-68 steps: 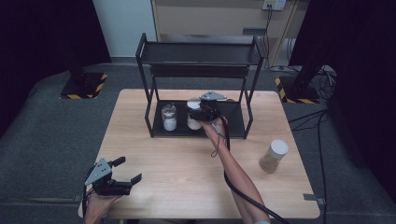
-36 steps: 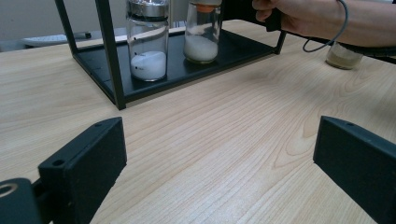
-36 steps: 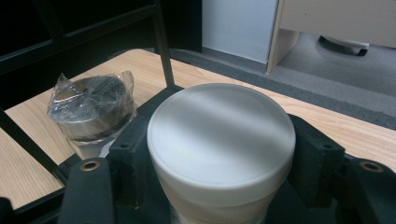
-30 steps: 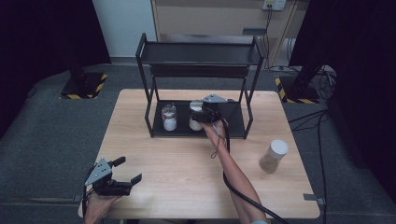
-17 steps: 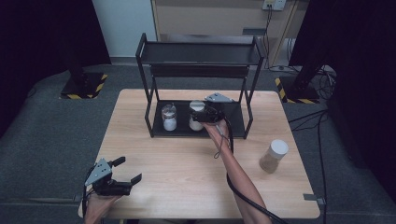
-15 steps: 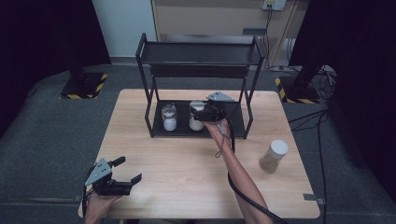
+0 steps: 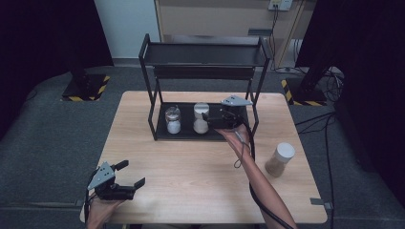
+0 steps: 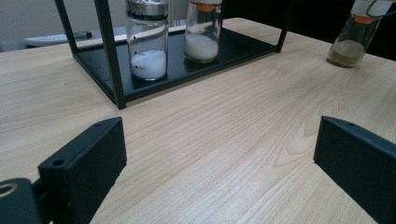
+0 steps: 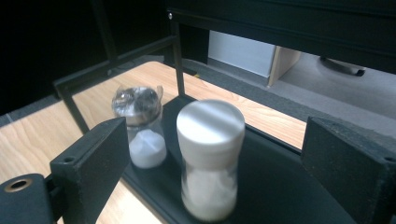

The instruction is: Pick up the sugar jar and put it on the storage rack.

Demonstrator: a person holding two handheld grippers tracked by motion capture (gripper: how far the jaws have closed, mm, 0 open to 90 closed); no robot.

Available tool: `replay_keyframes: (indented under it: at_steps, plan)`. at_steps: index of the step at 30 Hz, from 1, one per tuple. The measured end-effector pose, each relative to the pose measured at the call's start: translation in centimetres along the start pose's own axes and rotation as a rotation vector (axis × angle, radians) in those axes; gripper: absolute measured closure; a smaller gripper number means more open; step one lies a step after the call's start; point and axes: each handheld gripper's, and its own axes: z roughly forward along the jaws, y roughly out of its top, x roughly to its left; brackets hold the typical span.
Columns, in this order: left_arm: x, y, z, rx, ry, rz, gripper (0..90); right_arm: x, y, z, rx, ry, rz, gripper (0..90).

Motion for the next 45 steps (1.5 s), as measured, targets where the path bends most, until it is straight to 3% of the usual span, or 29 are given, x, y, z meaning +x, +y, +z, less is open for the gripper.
replay_keyframes:
  at_steps: [5,12,26,33,45]
  plan:
    - [0.0,0.0,0.0,0.002,-0.001,0.000,1.4,-0.2,-0.3,-2.4,0.002,0.016,-0.014,8.1]
    - [0.0,0.1,0.1,0.004,-0.002,0.002,1.4,-0.8,-1.4,-5.8,-0.030,0.044,0.005,8.2]
    - [0.0,0.1,0.0,0.007,-0.003,0.006,1.4,-0.4,-5.5,-12.2,-0.067,0.076,0.011,8.1]
    - [0.0,0.1,0.2,0.006,-0.012,0.008,1.4,0.2,-7.8,-15.5,-0.069,0.062,-0.018,8.1]
    - [0.0,0.1,0.2,0.009,-0.018,0.009,1.4,1.1,-11.2,-18.7,-0.062,0.049,-0.026,8.1]
